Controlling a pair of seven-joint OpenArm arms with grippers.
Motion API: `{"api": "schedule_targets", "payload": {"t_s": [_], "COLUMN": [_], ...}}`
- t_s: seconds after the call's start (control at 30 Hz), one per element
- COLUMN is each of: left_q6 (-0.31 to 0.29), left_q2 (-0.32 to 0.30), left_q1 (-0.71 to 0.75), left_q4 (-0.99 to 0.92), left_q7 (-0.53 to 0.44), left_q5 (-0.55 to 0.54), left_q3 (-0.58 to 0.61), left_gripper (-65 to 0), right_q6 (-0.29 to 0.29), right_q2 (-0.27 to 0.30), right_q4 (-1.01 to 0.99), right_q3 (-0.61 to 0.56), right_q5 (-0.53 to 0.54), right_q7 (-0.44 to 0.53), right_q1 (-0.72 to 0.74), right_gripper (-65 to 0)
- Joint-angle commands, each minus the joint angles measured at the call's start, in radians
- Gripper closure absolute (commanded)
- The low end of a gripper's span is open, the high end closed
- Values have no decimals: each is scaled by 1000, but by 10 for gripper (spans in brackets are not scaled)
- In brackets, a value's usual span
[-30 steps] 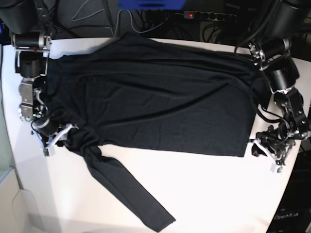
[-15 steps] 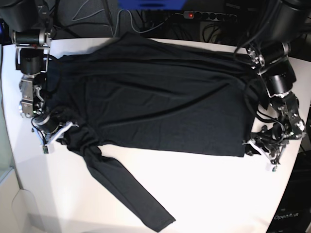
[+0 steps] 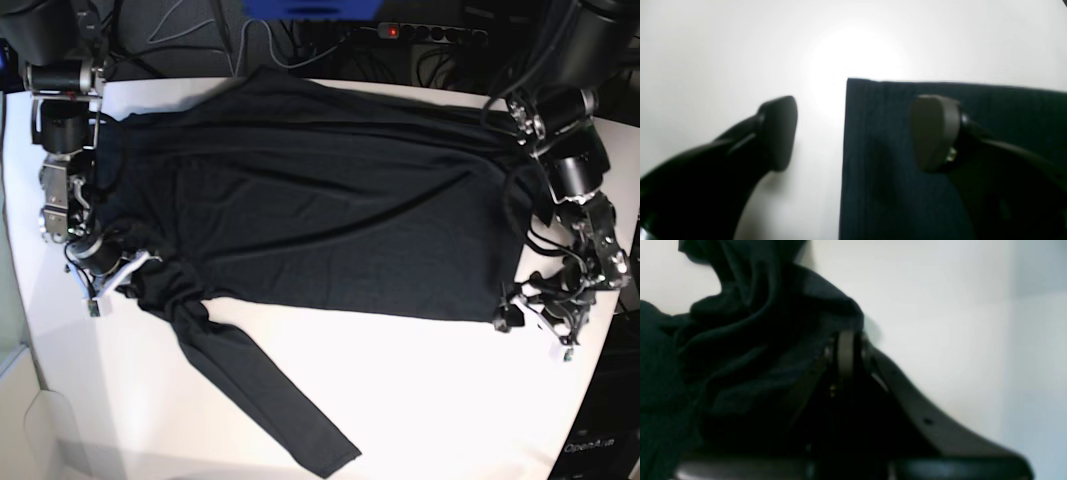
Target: Fold the T-shirt properly
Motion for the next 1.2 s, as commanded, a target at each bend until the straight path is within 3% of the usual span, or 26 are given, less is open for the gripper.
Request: {"api": "schedule_targets", "payload": {"t_s": [0.0, 0.4, 0.5, 0.67, 0.97, 1.17], "left_q6": [-6, -6, -1, 96, 103, 106], "left_q2": [-12, -18, -17, -17, -17, -20], "left_q1": [-38, -92, -93, -93, -101, -118], "left_q4": [15, -270, -272, -272, -358, -408], "left_q7": [-34, -232, -242, -251, -263, -265], "left_q5": [-16, -14, -14, -14, -14, -16], "left_q3": [0, 2, 2, 2, 3, 76], "left_gripper": [-510, -510, -510, -510, -510, -510], "right_q6": [14, 14, 14, 14, 14, 14], "right_q2": [0, 0, 0, 0, 0, 0], "right_q4": [-8, -8, -8, -8, -8, -8], "right_q3": [-8, -9, -9, -9, -9, -9], "right_q5": [-46, -46, -46, -46, -46, -46], "right_q7": [-99, -99, -99, -99, -99, -99], "right_q1": [-13, -13, -13, -13, -12, -12], "right_gripper": [-12, -15, -15, -15, -15, -15]}}
